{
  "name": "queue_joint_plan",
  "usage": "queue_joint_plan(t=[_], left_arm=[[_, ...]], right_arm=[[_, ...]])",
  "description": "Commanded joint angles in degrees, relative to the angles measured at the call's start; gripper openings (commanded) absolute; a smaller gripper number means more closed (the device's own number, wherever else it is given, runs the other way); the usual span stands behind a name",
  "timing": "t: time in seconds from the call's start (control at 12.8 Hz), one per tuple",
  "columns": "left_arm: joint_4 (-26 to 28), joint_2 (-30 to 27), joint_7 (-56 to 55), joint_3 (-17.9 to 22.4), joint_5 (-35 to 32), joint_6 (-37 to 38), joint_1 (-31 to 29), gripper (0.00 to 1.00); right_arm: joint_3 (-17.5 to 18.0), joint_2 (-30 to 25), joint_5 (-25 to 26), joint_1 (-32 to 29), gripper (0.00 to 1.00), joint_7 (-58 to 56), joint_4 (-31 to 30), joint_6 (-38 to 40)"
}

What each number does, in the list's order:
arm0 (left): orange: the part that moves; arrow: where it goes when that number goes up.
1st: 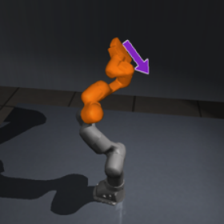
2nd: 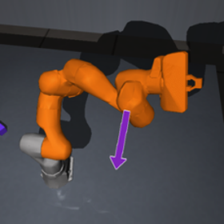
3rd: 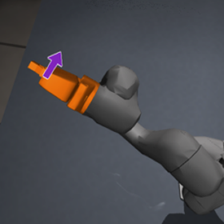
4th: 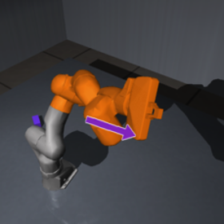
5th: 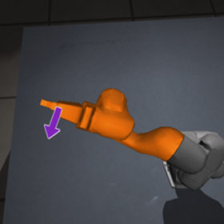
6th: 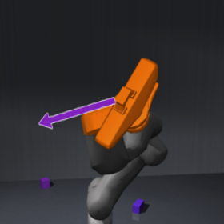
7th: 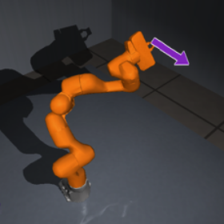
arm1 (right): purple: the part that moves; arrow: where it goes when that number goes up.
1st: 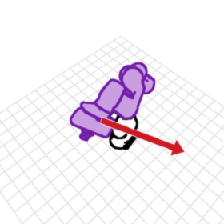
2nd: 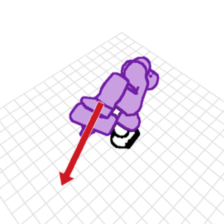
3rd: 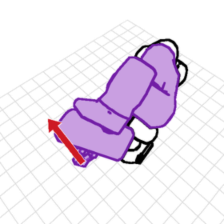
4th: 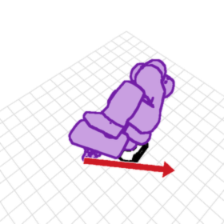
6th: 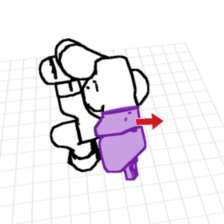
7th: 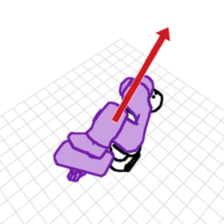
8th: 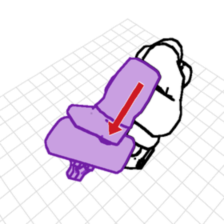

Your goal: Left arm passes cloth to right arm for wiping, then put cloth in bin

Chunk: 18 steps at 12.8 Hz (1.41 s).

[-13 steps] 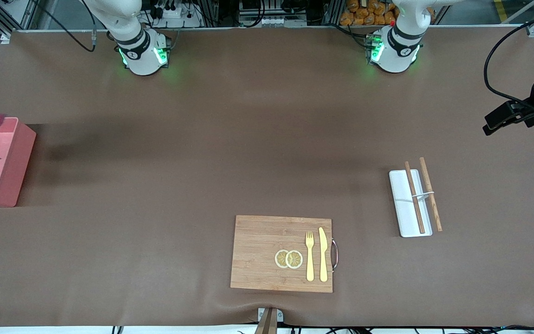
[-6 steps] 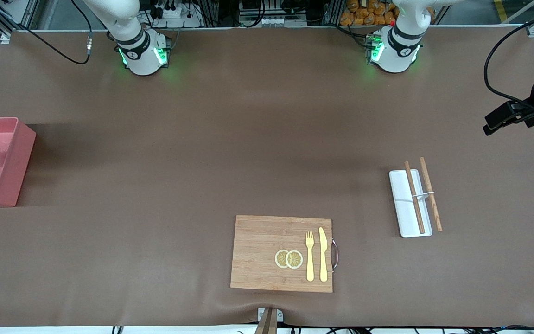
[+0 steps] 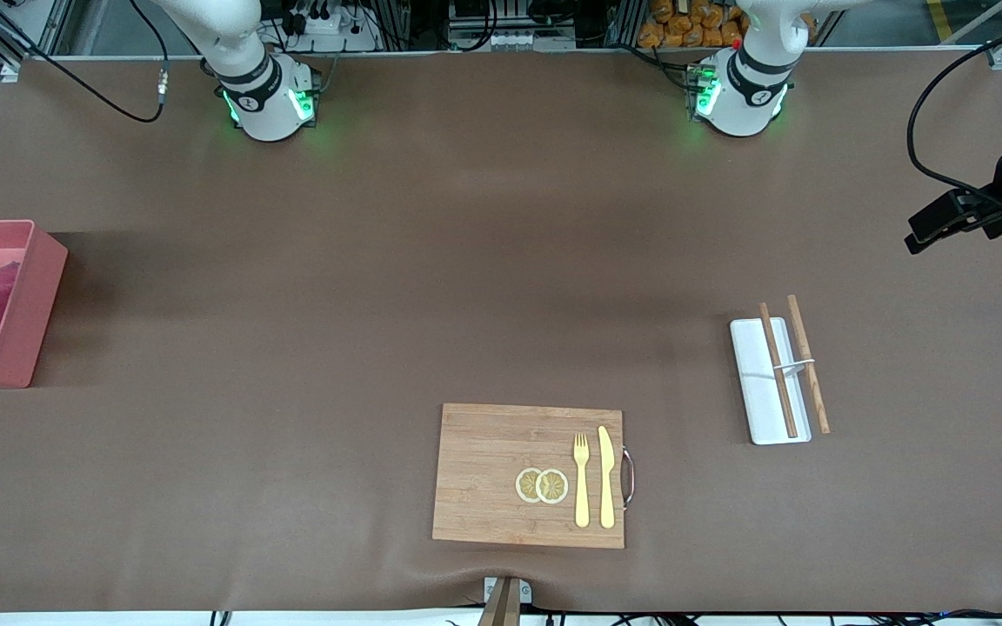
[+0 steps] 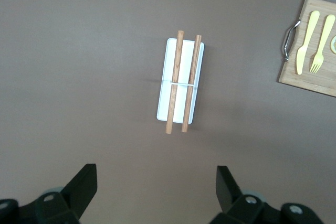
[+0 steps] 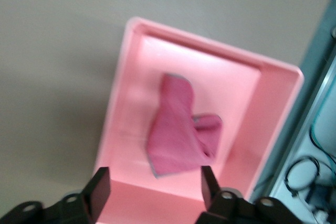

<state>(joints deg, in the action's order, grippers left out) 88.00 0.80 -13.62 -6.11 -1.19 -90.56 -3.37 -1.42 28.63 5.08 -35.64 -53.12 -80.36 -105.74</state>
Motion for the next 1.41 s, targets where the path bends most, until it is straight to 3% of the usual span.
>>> queue_joint_plan(t=[0.0,0.55,0.78,0.94,1.1,1.33], left_arm=[[0.6,-1.07,0.96,0.22,0.75,0.47,0.12,1.0],[0.6,-0.71,0.96,0.13,0.75,0.47,0.12,1.0],[0.6,-0.8,0.96,0.13,0.84,0.39,0.12,1.0],[0.77,-0.89,0.96,0.13,0.84,0.47,0.12,1.0],[0.51,-0.8,1.05,0.13,0.75,0.91,0.12,1.0],[0.51,-0.8,1.04,0.13,0.67,0.91,0.03,1.0]], right_arm=[[0.72,-3.92,-3.05,5.64,1.0,5.8,-0.05,5.0],[0.72,-15.25,-3.15,24.28,1.0,31.98,-1.54,16.61],[0.72,-23.06,-3.15,32.36,1.0,46.04,-7.24,17.85],[1.16,-26.07,-3.67,34.23,1.0,53.18,-7.7,20.91],[0.9,-28.79,-7.44,33.62,1.0,53.55,-7.53,22.94],[-1.91,-29.15,-9.56,33.53,1.0,55.56,-6.22,25.22]])
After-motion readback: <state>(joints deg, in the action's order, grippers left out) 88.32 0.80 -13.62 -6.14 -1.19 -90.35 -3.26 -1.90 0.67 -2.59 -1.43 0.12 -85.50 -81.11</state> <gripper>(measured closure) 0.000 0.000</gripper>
